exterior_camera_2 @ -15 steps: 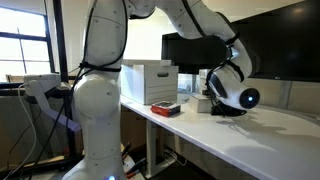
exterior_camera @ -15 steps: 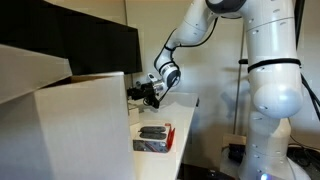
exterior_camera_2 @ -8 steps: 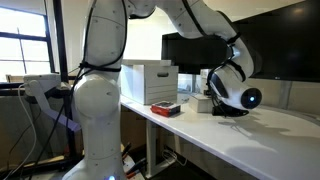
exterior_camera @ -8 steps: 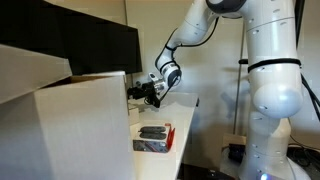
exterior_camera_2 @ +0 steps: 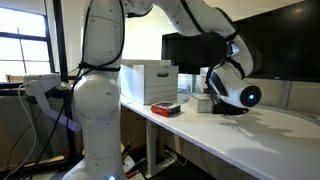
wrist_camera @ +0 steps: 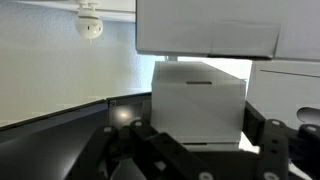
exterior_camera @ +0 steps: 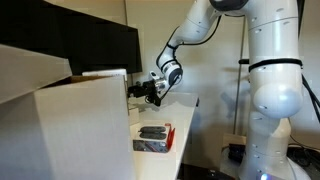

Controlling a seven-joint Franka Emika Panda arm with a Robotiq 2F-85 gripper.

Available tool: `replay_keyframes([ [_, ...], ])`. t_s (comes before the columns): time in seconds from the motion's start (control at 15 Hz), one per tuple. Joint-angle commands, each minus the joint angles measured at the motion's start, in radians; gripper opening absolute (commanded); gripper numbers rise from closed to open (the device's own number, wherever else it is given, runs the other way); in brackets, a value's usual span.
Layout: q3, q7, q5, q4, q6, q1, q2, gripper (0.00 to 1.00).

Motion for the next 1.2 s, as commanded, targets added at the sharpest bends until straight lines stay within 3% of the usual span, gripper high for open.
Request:
replay_keyframes([
  [0.0, -0.003, 0.025, -0.008, -0.030, -0.015, -0.013, -0.061, 0.58],
  [1.13, 0.000, 0.106, -0.023, -0.029, -0.001, -0.010, -0.105, 0.58],
])
